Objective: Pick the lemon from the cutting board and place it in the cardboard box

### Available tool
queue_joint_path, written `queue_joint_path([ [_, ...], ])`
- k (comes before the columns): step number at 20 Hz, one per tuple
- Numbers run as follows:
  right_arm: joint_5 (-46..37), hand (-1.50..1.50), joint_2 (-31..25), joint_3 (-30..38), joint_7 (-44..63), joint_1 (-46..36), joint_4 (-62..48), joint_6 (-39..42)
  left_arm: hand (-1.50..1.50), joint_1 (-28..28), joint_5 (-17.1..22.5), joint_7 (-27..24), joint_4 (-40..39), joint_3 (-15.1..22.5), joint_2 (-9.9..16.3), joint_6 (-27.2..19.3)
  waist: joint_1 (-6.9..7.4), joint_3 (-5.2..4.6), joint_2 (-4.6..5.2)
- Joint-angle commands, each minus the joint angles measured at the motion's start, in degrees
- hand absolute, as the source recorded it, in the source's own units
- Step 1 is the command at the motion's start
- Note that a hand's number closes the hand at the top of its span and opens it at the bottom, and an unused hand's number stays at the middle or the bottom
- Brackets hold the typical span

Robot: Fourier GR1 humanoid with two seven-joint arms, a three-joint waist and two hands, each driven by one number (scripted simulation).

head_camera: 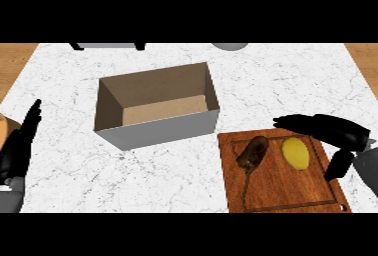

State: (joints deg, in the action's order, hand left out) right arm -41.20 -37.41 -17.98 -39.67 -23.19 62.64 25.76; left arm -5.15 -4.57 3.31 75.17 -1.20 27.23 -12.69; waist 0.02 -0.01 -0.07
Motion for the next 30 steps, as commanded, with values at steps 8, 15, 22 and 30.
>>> queue_joint_path([
  [8, -6.6, -1.5, 2.3, 0.1, 5.9, 2.9, 4.3, 4.7, 0.0, -0.7, -2.1, 0.3, 0.9, -2.7, -1.3, 3.5, 0.09, 0.01, 0.06],
  [15, -11.4, 1.5, 6.5, 1.5, 6.3, 5.6, 2.6, -3.6, 0.0, 0.0, -4.9, 0.4, 1.3, -3.9, -2.9, 2.3, 0.08, 0.03, 0.07],
  [22, -15.8, 1.5, 14.5, 2.8, 7.4, 1.9, -3.4, -17.4, 0.0, 0.1, -3.7, -0.9, 0.2, -5.0, -3.2, 4.9, 0.34, 0.03, 0.19],
  [30, -15.0, 1.5, 24.2, 14.5, 45.7, 16.4, 7.5, -22.8, 0.0, 4.2, -4.0, 1.2, 1.2, -7.3, -1.9, 2.3, -6.74, -0.46, -2.36],
])
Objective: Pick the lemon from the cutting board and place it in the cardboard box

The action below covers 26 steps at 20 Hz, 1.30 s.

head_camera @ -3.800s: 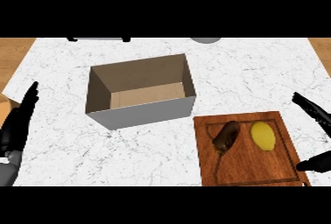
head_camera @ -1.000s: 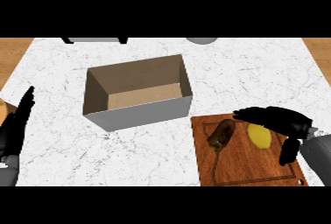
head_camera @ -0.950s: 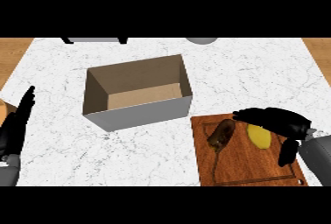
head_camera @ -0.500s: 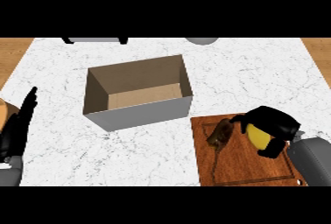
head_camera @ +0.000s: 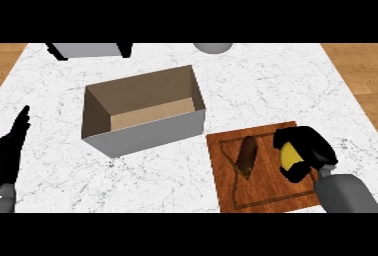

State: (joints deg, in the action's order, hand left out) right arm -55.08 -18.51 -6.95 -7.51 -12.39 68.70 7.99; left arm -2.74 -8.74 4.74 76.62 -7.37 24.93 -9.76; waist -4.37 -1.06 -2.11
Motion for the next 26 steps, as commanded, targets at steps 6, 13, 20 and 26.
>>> queue_joint_path([
  [6, -13.2, 1.5, 12.5, -0.8, 32.9, 9.5, 17.6, -12.4, 0.0, 1.9, 0.3, 0.4, 0.3, -1.7, 1.4, 0.0, -1.48, 0.48, -0.16],
  [13, -30.7, 1.5, 17.4, -13.9, 45.7, 9.6, 41.6, -9.0, 0.0, -0.9, 0.8, 2.4, 2.1, -0.9, 1.6, 1.5, 1.08, 0.73, 0.57],
  [20, -34.3, 1.5, 18.5, -37.6, 69.9, -0.6, 49.1, 4.4, 0.0, -1.5, -0.9, -1.3, -0.2, 1.3, -1.1, 1.0, 4.73, 0.91, 1.83],
  [26, -21.5, 1.5, 18.5, -35.3, 82.5, -20.5, 38.9, -2.1, 0.0, -4.4, -2.4, -3.7, -3.4, 2.6, -3.4, 0.0, 5.96, 0.91, 2.41],
])
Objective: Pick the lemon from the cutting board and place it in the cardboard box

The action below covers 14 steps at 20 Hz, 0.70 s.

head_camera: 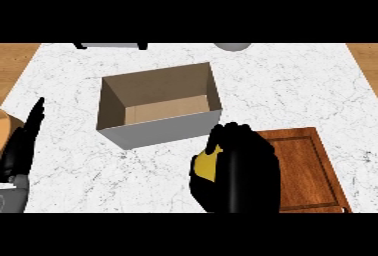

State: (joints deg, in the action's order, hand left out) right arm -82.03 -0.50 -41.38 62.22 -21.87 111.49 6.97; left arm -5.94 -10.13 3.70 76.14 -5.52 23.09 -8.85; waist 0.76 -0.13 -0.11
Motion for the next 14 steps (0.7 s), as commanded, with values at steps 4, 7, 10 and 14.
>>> queue_joint_path([
  [4, 11.0, 1.5, 0.5, 5.5, 14.0, -19.3, -11.7, -5.7, 0.0, -2.2, -0.2, 1.1, -0.2, 0.2, 0.1, 1.2, 1.45, 0.06, 0.33],
  [7, 15.6, 1.5, 0.5, 11.0, 12.5, -23.4, -17.1, -10.5, 0.0, -0.2, 0.6, -1.4, 0.1, 0.0, 0.9, 2.9, 2.42, 0.05, 0.54],
  [10, 20.2, 1.5, 0.5, 13.0, 12.8, -27.8, -24.0, -13.2, 0.0, -2.9, -0.3, 0.6, -0.1, 0.4, -0.1, 1.7, 2.57, 0.06, 0.68],
  [14, 23.5, 1.5, 0.5, 19.0, 4.7, -31.1, -36.5, -21.0, 0.0, -2.6, 0.4, -0.2, -0.5, 0.0, 0.1, 2.6, 2.95, 0.08, 0.98],
])
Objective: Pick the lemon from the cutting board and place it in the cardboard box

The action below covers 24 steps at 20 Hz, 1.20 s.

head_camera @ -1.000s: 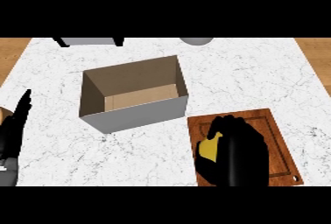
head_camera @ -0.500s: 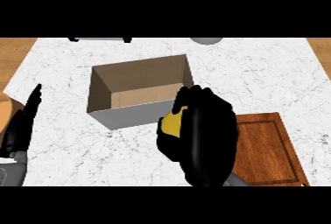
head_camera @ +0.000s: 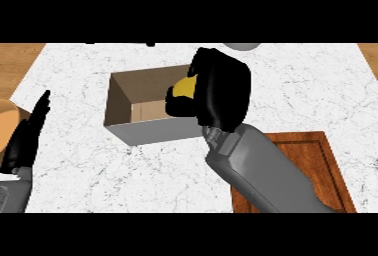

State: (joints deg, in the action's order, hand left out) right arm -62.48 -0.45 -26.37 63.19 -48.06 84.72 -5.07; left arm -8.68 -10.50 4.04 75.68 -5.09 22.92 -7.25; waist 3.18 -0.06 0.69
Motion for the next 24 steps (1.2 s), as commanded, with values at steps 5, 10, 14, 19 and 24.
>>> queue_joint_path([
  [5, 7.8, 1.5, 0.4, 4.1, 1.3, -10.0, -23.6, -17.2, 0.0, -0.7, 1.3, -1.2, -0.6, -1.0, 1.0, 2.6, 1.08, 0.0, 0.27],
  [10, 9.0, 1.5, 0.4, 6.0, -0.4, -12.6, -36.8, -22.7, 0.0, -0.5, -2.0, -0.1, 1.1, 1.4, -1.8, -1.1, 1.04, 0.03, 0.34],
  [14, 17.4, -1.5, 0.4, 8.5, -1.2, -12.8, -40.3, -28.5, 0.0, -2.7, -1.0, -0.5, -1.2, 0.4, -1.1, 0.1, 2.48, 0.03, 0.89],
  [19, 23.0, -1.5, 0.4, 9.5, -9.4, -16.5, -48.9, -34.8, 0.0, -1.5, -2.5, -0.7, -0.8, 1.8, -2.6, -1.0, 2.32, 0.07, 0.78],
  [24, 24.5, -1.5, 0.4, 4.6, -13.4, -18.6, -50.2, -43.9, 0.0, -2.7, -0.9, -1.7, -2.9, -0.1, -1.3, 0.8, 2.17, 0.01, 0.69],
])
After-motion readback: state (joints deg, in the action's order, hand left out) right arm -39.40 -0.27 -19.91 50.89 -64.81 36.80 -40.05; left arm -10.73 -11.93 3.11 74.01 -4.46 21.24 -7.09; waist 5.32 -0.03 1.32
